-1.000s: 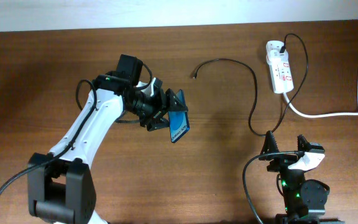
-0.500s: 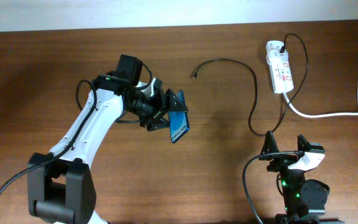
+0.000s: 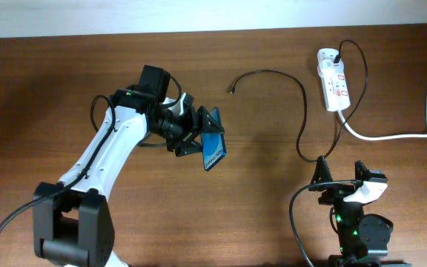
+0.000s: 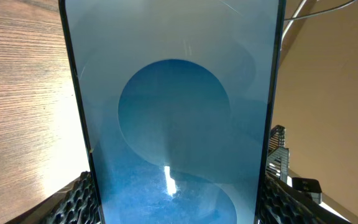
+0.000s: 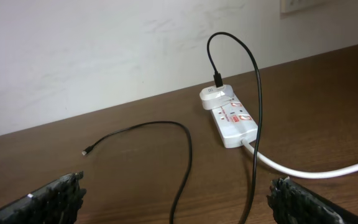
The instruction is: Plug charger to phone and switch on socket
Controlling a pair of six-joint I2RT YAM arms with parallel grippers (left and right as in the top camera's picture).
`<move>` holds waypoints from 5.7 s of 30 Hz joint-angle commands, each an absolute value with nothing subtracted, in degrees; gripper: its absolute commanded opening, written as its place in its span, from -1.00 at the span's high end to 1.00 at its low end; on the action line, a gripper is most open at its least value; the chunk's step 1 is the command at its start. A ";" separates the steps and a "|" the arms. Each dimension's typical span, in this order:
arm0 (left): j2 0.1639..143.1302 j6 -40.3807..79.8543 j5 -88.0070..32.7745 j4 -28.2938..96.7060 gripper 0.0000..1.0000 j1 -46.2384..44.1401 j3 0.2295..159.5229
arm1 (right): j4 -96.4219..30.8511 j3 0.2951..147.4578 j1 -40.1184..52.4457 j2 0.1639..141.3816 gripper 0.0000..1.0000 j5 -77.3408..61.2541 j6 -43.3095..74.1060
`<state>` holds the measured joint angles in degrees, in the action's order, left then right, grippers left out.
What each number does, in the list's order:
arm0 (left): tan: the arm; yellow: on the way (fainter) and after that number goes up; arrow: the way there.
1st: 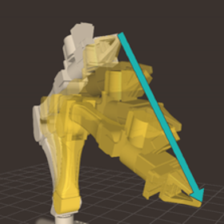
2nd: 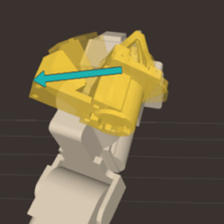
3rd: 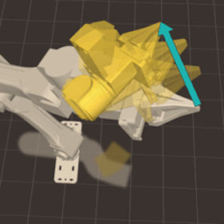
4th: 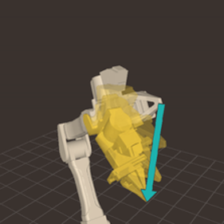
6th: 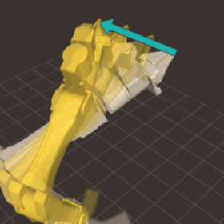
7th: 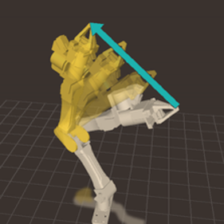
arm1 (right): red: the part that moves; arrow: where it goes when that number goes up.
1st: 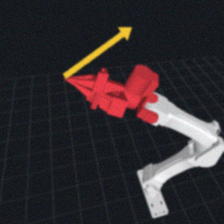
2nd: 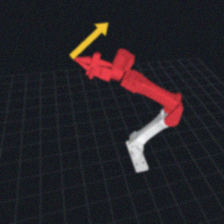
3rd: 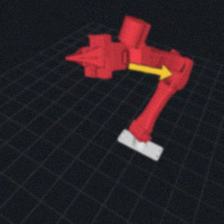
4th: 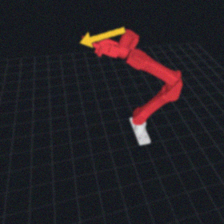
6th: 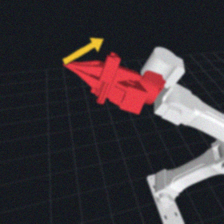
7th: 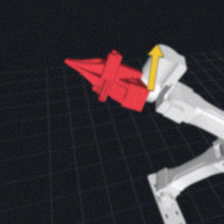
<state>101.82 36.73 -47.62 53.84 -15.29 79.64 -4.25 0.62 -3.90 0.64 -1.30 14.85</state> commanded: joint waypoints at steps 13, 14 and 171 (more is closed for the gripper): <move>101.69 36.82 -49.95 52.99 0.10 -14.83 81.17 | -4.54 0.32 -4.14 0.47 -0.97 -0.82 15.03; 101.69 36.64 -49.69 52.97 0.11 -14.83 81.17 | -4.54 0.32 -4.14 0.47 -0.97 -0.82 15.03; 87.50 53.32 -10.85 53.19 0.19 -14.96 81.17 | -27.99 43.07 18.33 55.44 -0.97 -32.29 23.00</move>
